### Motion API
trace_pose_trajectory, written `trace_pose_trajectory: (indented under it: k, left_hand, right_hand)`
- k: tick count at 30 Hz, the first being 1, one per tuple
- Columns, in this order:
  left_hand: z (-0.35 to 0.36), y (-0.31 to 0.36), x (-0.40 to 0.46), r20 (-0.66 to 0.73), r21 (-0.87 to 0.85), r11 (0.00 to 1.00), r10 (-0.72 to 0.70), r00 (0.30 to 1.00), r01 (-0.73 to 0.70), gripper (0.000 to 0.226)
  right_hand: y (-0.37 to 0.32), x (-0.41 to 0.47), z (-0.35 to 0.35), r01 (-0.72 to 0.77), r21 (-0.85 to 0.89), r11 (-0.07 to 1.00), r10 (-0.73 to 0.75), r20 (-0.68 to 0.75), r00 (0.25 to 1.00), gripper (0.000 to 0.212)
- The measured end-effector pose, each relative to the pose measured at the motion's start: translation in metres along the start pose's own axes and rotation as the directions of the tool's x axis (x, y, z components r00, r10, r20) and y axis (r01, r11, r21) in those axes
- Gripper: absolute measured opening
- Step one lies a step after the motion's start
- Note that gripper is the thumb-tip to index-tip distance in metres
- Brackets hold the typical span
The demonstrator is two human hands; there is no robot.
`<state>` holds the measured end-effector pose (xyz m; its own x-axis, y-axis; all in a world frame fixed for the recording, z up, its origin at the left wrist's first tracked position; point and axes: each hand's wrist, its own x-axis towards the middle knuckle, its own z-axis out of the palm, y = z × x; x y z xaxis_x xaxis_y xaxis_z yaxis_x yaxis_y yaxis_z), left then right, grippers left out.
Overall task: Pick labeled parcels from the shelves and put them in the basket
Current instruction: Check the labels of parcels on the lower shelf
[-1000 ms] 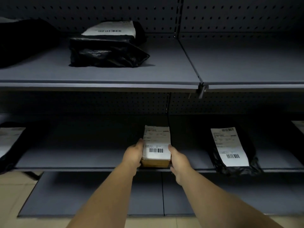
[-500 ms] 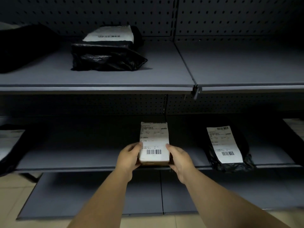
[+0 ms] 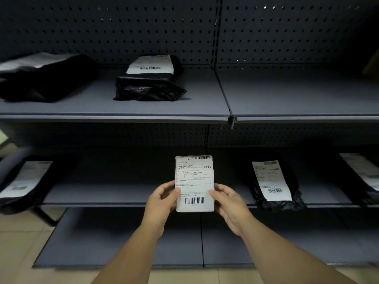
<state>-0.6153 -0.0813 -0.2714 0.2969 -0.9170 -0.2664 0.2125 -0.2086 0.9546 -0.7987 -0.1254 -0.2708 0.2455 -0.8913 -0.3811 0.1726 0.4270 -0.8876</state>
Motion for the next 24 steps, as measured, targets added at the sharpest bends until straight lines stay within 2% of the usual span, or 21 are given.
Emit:
trace_pose_trajectory:
  k: [12,24]
  left_hand:
    - [-0.001,-0.005,0.005,-0.021,0.004,1.0,-0.002,1.0,0.002,0.019]
    - [0.004,-0.002,0.064,-0.041,0.05,0.973,-0.221,0.974,0.223,0.016]
  right_hand:
    - [0.005,0.003,0.0,-0.006,0.018,1.0,0.007,-0.015,1.0,0.022]
    - [-0.006,0.045,0.004,-0.19,0.062,0.98,0.197,-0.126,0.972,0.012]
